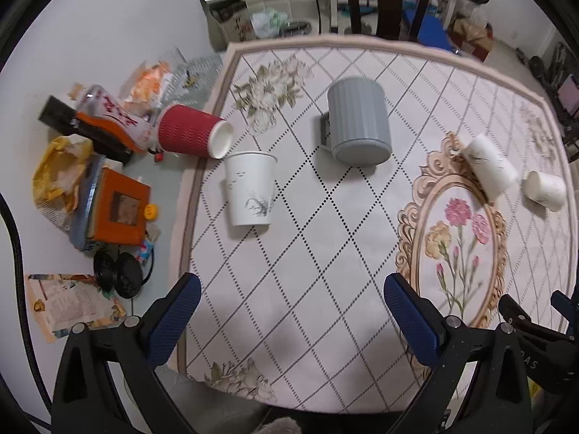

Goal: Flip cup upright
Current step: 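Move the left tool toward the upside-down grey ribbed mug, then close the left tool around the grey mug body and lift it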

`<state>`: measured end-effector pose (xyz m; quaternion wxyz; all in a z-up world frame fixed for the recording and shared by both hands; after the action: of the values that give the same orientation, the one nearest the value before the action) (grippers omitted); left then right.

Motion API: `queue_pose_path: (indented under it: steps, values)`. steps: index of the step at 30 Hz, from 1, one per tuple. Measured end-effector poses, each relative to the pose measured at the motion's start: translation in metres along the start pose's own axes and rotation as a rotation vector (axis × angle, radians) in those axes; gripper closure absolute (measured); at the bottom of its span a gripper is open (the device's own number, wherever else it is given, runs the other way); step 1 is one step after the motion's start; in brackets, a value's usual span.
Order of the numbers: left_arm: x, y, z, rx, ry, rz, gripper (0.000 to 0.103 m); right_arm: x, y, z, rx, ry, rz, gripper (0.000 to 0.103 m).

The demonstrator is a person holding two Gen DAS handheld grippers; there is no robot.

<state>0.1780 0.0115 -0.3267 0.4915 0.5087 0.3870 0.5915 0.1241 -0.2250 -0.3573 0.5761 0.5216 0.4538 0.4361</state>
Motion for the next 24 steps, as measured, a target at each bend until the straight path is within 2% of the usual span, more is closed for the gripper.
queue_pose_path:
  steps: [4, 8, 12, 18, 20, 24]
  values:
    - [-0.019, -0.024, 0.023, 0.057, 0.007, -0.032, 0.000, 0.004, -0.029, 0.023, 0.051, 0.043, 0.002, 0.003]
    - [-0.036, -0.037, 0.056, 0.063, -0.014, -0.029, 0.000, 0.007, -0.047, 0.051, 0.077, 0.067, 0.010, 0.004]
    - [-0.048, -0.048, 0.084, 0.072, -0.007, -0.059, 0.000, 0.010, -0.060, 0.078, 0.092, 0.074, 0.029, 0.008]
    - [-0.065, -0.061, 0.123, 0.069, 0.007, -0.112, 0.004, 0.021, -0.069, 0.115, 0.093, 0.078, 0.058, 0.015]
    - [-0.070, -0.065, 0.132, 0.070, 0.001, -0.118, 0.013, 0.025, -0.072, 0.124, 0.090, 0.082, 0.058, 0.015]
    - [-0.079, -0.077, 0.147, 0.081, -0.018, -0.132, 0.014, 0.033, -0.077, 0.137, 0.095, 0.091, 0.056, 0.015]
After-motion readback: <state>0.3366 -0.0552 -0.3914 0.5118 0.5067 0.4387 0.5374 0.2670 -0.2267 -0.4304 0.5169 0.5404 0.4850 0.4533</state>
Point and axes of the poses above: each gripper's, at about its wrist camera, not at the fingertips, and y roughly against the way its jaws point, x to its left, z to its top, the point moved 10 cm from there along -y, roughly the way its jaws point, and after that the axes turned 4 degrees about z, right-handed, at the moved point
